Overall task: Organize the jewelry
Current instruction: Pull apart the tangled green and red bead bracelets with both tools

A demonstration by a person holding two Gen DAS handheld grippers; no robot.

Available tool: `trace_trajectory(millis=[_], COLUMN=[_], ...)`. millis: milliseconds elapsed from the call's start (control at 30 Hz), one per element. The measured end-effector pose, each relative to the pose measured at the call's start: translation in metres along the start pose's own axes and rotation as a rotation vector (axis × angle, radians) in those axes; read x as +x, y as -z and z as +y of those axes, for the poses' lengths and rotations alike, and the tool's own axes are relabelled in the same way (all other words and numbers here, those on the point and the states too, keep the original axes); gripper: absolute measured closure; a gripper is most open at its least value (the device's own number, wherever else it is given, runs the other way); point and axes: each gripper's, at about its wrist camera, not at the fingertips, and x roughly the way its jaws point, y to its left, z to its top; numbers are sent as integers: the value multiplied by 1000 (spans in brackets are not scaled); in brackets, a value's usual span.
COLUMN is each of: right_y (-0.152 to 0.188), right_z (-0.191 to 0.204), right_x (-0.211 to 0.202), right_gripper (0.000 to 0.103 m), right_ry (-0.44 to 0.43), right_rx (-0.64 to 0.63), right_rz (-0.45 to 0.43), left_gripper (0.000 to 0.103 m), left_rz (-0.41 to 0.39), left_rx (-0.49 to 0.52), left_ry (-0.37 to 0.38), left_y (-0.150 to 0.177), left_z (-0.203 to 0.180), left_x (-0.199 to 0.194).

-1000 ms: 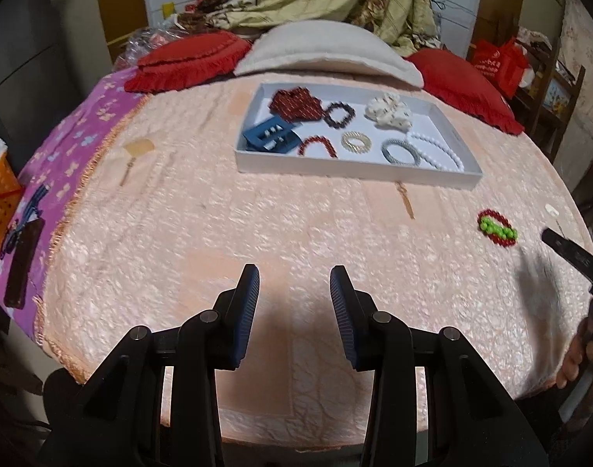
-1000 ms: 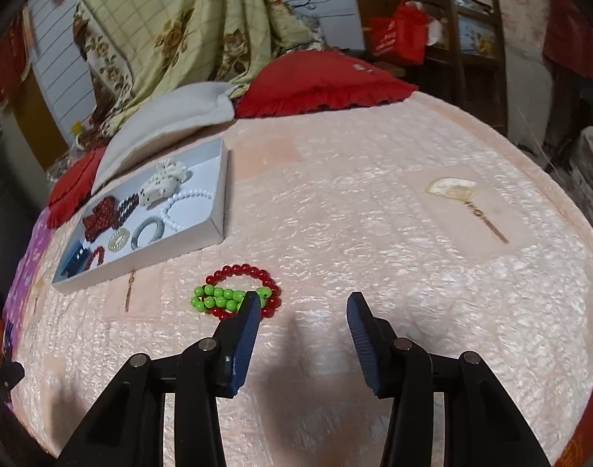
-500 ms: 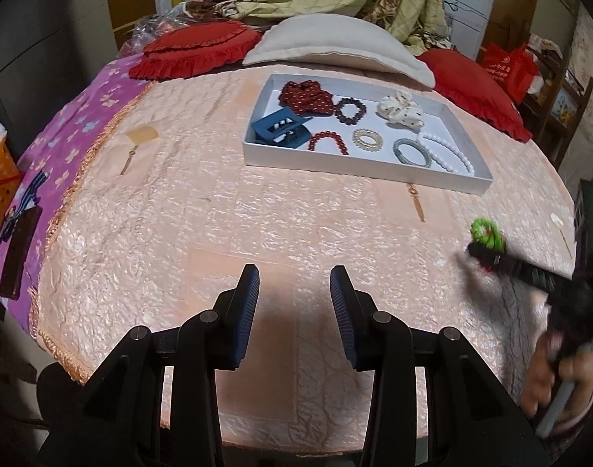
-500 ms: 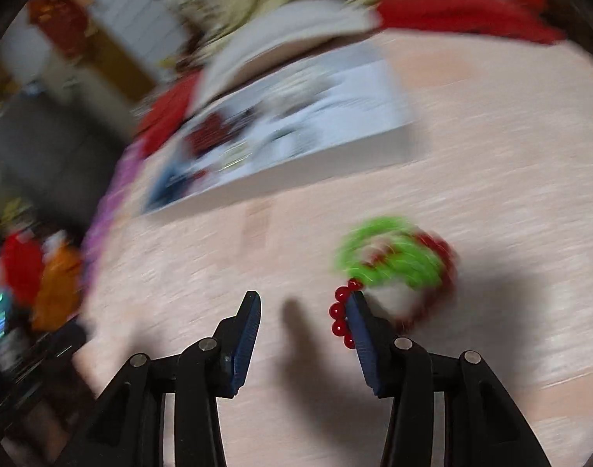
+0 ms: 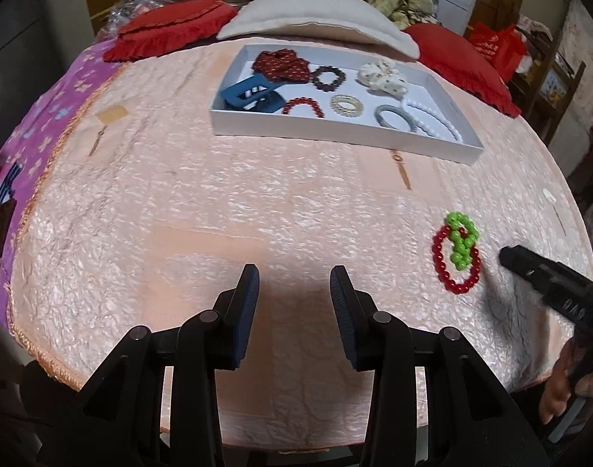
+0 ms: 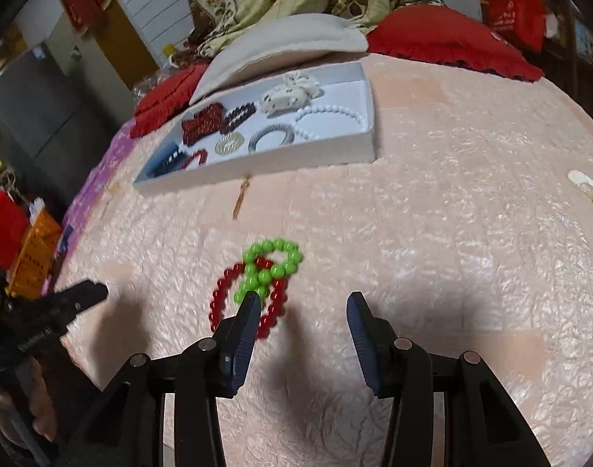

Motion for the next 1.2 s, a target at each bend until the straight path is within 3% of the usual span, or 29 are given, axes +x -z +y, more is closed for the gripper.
trace_trajectory(millis=[133,167,233,300,433,533,800,967,1100,1167,1200], right_y=[7,10,13,17,23,28,37,39,38,37,37], right_z=[26,35,45,37,3,-20,-21,-27,-27,-25,-25], right_x=[10,15,27,23,9,-1,-7,-13,-11,-11,-10], right_gripper=[63,68,87,93,93,92,92,92,92,92,92], right_ry=[34,77,160,181,258,232,238,204,201,209,214], right_rx=[-94,-129,-181,-172,-111,-48,-76,-56,-54,-62,-66], right_rz=[4,8,20,24,11,-19,-58,-67,-73,-72,-72], left_gripper=[66,66,66,66,66,66,66,69,88,93,97], left_rz=[-11,-11,-6,4,27,70,132,148,157,128,98], left_rx=[17,19,25,42,101,146,315,410,436,469,483], left_ry=[-5,-9,-6,15,106,193,339,313,334,277,209], left_y=[0,0,-1,-3,-14,-28,-42,-37,-32,-31,-31], left_z=[-5,-6,-8,-12,-34,-61,-140,-161,-165,-166,-164], left_x=[-3,-4,-3,-2,6,22,55,69,72,69,68])
